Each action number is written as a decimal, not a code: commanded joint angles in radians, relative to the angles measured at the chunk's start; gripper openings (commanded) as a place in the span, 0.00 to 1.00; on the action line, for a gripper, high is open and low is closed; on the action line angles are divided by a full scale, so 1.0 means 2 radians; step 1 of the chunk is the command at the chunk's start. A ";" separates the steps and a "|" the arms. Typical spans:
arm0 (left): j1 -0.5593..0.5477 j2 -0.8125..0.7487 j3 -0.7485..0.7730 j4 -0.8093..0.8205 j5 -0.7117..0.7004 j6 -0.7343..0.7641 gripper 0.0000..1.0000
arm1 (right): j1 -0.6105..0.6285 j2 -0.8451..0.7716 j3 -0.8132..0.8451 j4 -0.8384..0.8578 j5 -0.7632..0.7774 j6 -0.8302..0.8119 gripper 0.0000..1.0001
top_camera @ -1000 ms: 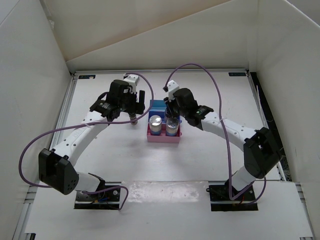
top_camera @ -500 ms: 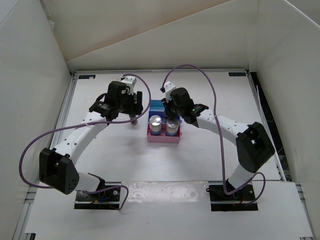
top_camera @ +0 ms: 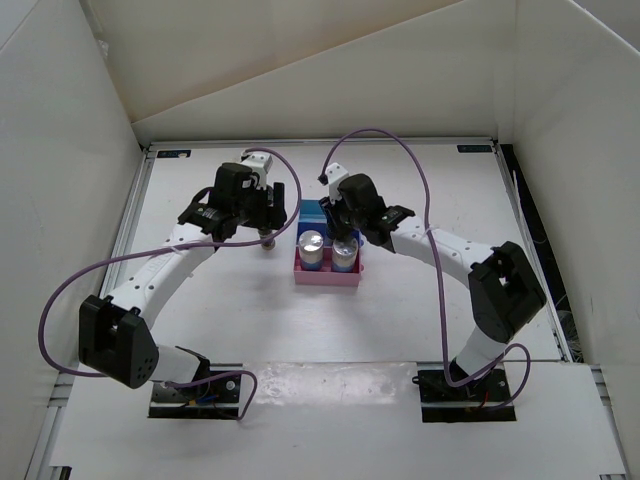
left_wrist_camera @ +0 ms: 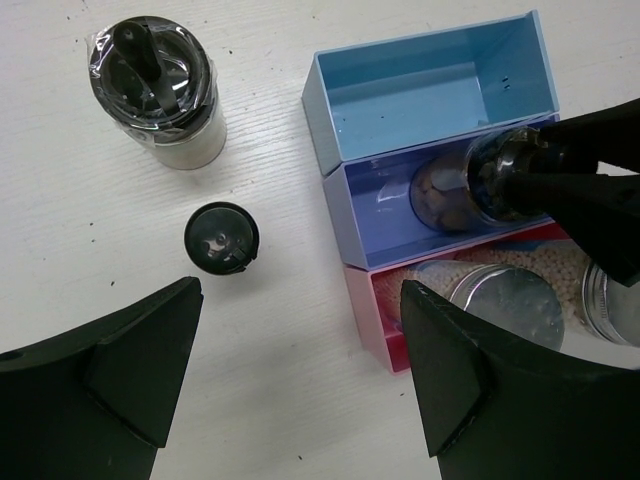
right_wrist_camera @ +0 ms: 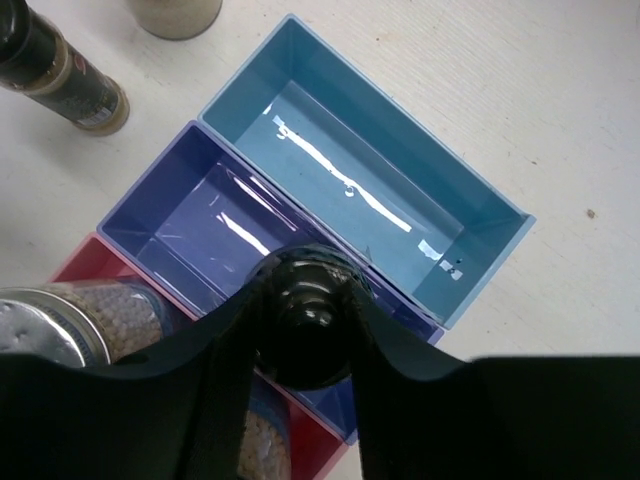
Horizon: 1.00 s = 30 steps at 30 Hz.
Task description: Organize the condiment bottles
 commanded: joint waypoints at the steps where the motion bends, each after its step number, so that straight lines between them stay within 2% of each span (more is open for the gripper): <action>1: 0.003 -0.003 -0.002 0.010 0.011 -0.005 0.91 | -0.002 -0.005 0.026 0.013 -0.007 0.002 0.49; 5: 0.003 -0.002 -0.003 0.011 0.012 -0.007 0.91 | -0.004 -0.003 0.026 0.012 -0.010 0.001 0.66; 10: 0.004 0.000 -0.002 0.010 0.013 -0.009 0.91 | -0.005 -0.003 0.026 0.011 -0.012 0.001 0.71; 20: 0.004 0.008 -0.014 0.012 0.007 -0.011 0.91 | -0.005 -0.046 0.010 0.009 0.015 -0.020 0.74; 30: 0.016 0.053 -0.004 0.015 -0.008 -0.001 0.91 | -0.007 -0.167 -0.029 0.007 0.044 -0.033 0.74</action>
